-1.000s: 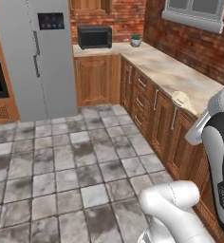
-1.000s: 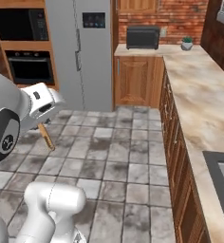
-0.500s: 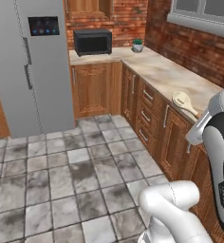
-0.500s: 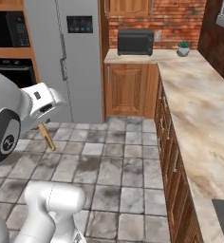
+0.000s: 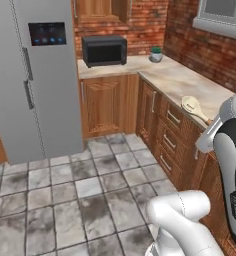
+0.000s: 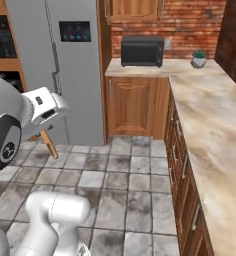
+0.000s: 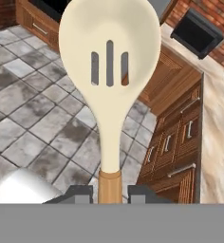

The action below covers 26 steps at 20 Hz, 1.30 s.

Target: Organize the utensils by type. Pick up the wooden spoons from the counter and place them in the open cabinet. Then pick up the metallic utensils from the counter and place them in the open drawer.

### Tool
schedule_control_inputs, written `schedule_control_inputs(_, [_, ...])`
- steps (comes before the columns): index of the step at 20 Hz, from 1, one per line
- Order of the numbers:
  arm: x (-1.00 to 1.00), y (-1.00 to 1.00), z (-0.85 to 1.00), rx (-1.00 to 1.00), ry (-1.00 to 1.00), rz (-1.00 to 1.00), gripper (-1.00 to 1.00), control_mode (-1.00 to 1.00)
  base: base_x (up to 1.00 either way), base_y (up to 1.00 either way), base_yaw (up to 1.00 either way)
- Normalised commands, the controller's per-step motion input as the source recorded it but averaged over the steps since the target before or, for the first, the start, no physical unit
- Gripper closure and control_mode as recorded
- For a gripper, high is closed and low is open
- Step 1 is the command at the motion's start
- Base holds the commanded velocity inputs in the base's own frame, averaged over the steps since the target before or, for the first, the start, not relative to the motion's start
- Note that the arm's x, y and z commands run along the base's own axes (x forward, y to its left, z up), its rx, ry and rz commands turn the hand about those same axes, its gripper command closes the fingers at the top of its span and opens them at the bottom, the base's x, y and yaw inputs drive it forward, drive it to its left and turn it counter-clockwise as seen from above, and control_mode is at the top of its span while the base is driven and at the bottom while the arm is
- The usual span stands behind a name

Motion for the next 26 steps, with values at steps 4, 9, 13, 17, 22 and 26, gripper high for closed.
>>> schedule_control_inputs(4, [0.0,0.0,0.0,0.0,0.0,0.0,1.0,1.0,1.0,-0.02,-0.02])
schedule_control_inputs(9, [0.0,0.0,0.0,0.0,0.0,0.0,1.0,1.0,1.0,-0.01,-0.01])
schedule_control_inputs(13, [0.0,0.0,0.0,0.0,0.0,0.0,1.0,1.0,1.0,-0.2,0.0])
schedule_control_inputs(17, [0.0,0.0,0.0,0.0,0.0,0.0,1.0,1.0,1.0,-0.21,0.0])
schedule_control_inputs(22, [0.0,0.0,0.0,0.0,0.0,0.0,1.0,1.0,1.0,-0.26,0.0])
schedule_control_inputs(26, [0.0,0.0,0.0,0.0,0.0,0.0,1.0,1.0,0.93,-0.41,0.0])
